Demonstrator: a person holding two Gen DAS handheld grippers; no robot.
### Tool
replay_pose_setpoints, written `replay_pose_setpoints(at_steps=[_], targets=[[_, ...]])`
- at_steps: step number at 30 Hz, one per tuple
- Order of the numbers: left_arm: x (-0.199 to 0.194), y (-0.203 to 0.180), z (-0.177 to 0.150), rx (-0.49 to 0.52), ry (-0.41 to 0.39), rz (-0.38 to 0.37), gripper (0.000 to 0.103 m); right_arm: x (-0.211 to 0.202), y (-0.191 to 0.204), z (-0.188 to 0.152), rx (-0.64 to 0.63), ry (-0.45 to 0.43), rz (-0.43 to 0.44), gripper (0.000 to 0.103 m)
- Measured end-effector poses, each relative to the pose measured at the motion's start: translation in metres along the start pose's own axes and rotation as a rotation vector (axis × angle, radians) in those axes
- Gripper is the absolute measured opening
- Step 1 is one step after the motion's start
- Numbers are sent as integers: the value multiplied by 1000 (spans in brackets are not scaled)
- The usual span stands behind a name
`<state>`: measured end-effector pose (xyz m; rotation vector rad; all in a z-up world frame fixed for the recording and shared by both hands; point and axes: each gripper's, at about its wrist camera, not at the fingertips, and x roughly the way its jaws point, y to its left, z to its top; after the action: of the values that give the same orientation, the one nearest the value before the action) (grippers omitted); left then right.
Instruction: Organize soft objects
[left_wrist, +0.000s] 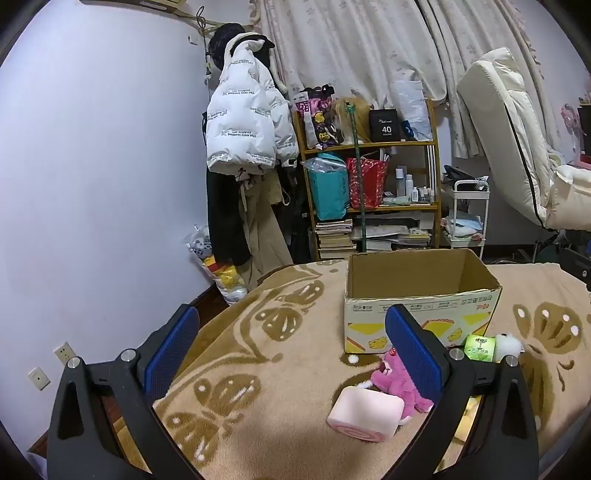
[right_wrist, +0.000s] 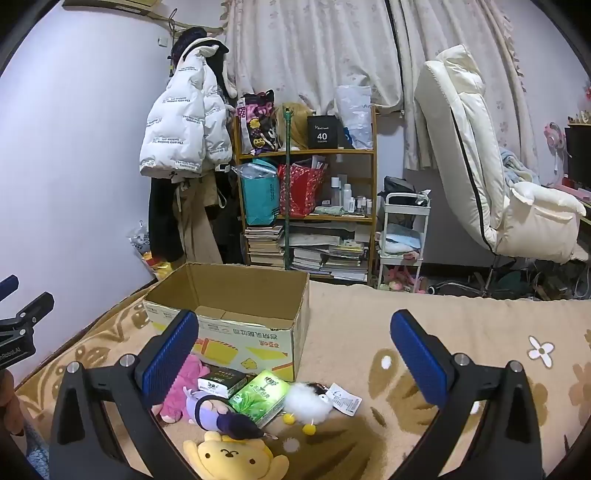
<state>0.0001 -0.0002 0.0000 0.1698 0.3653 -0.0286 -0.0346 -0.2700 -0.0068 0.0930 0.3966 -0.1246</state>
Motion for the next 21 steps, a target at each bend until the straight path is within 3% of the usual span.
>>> replay_pose_setpoints(at_steps=[21], targets=[[-1,-1,-3,-1,-9,-7,100,-2,-2,-1,9,-1,-9,103]])
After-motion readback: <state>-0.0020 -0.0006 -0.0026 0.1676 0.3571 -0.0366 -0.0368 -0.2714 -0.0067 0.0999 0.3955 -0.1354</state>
